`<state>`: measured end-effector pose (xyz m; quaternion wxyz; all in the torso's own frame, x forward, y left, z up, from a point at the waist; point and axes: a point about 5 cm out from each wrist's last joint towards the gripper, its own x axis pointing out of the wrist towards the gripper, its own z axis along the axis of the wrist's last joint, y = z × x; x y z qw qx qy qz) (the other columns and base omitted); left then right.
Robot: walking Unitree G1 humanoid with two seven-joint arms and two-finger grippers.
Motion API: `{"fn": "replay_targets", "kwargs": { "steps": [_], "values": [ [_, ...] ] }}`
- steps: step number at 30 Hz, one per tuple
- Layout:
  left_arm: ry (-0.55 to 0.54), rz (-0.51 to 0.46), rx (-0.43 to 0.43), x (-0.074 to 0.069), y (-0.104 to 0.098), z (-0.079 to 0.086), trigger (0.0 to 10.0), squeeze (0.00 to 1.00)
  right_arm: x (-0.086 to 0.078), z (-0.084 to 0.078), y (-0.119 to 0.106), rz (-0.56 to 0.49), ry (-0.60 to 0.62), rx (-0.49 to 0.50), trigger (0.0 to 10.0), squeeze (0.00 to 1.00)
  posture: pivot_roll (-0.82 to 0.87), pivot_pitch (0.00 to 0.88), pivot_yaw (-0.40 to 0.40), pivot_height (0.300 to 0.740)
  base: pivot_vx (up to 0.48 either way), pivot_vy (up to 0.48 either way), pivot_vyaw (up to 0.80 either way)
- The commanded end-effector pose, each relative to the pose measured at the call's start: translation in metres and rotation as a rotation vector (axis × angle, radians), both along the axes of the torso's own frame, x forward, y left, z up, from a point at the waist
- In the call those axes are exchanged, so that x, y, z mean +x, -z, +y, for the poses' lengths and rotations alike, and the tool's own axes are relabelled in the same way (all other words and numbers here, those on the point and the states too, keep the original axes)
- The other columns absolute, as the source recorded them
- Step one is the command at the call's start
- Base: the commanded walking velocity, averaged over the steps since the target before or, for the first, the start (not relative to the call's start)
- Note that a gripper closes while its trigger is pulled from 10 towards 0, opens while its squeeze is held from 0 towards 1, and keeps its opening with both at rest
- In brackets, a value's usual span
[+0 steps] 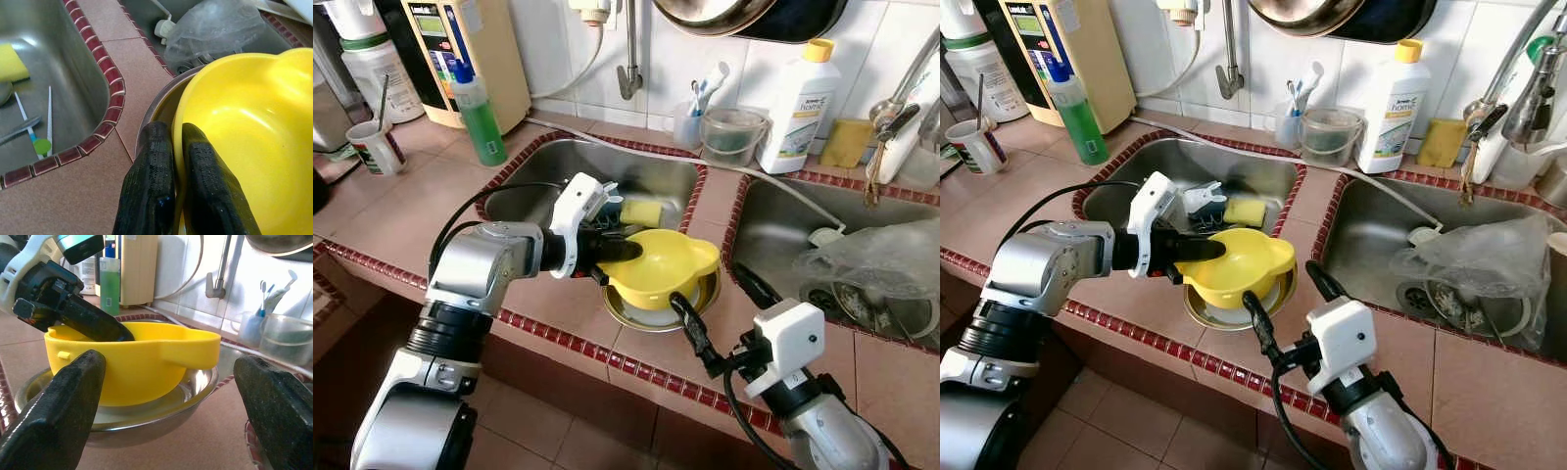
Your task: Kitchen organization
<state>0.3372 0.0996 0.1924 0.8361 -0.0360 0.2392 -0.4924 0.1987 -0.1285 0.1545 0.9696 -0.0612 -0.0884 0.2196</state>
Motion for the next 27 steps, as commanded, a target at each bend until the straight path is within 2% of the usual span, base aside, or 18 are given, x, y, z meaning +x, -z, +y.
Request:
{"fn": "replay_targets", "kwargs": {
  "steps": [1, 3, 16, 21, 23, 27],
  "values": [
    [0.147, -0.031, -0.125, -0.009, -0.025, -0.023, 10.0, 0.00, 0.005, -0.013, 0.018, 0.091, 0.089, -0.055, 10.0, 0.00, -0.07, 0.050, 0.080, 0.740, 0.000, 0.000, 0.00],
    [0.146, -0.044, -0.126, -0.008, -0.029, -0.023, 10.0, 0.00, 0.004, -0.013, 0.020, 0.091, 0.084, -0.082, 10.0, 0.00, -0.07, 0.050, 0.080, 0.740, 0.000, 0.000, 0.00],
    [0.094, -0.043, -0.097, -0.003, -0.026, -0.020, 10.0, 0.00, -0.001, -0.013, 0.027, 0.118, 0.077, -0.093, 10.0, 0.00, -0.08, 0.064, 0.084, 0.740, 0.000, 0.000, 0.00],
    [0.055, -0.044, -0.109, 0.003, -0.030, -0.019, 10.0, 0.00, -0.003, -0.012, 0.029, 0.129, 0.075, -0.100, 10.0, 0.00, -0.08, 0.066, 0.086, 0.740, 0.000, 0.000, 0.00],
    [0.019, -0.033, -0.154, 0.007, -0.036, -0.019, 10.0, 0.00, -0.004, -0.013, 0.031, 0.132, 0.074, -0.115, 10.0, 0.00, -0.08, 0.067, 0.086, 0.740, 0.000, 0.000, 0.00],
    [0.013, -0.042, -0.151, 0.008, -0.037, -0.018, 10.0, 0.00, -0.003, -0.015, 0.032, 0.135, 0.083, -0.122, 10.0, 0.00, -0.08, 0.069, 0.084, 0.740, 0.000, 0.000, 0.00]
  ]
}}
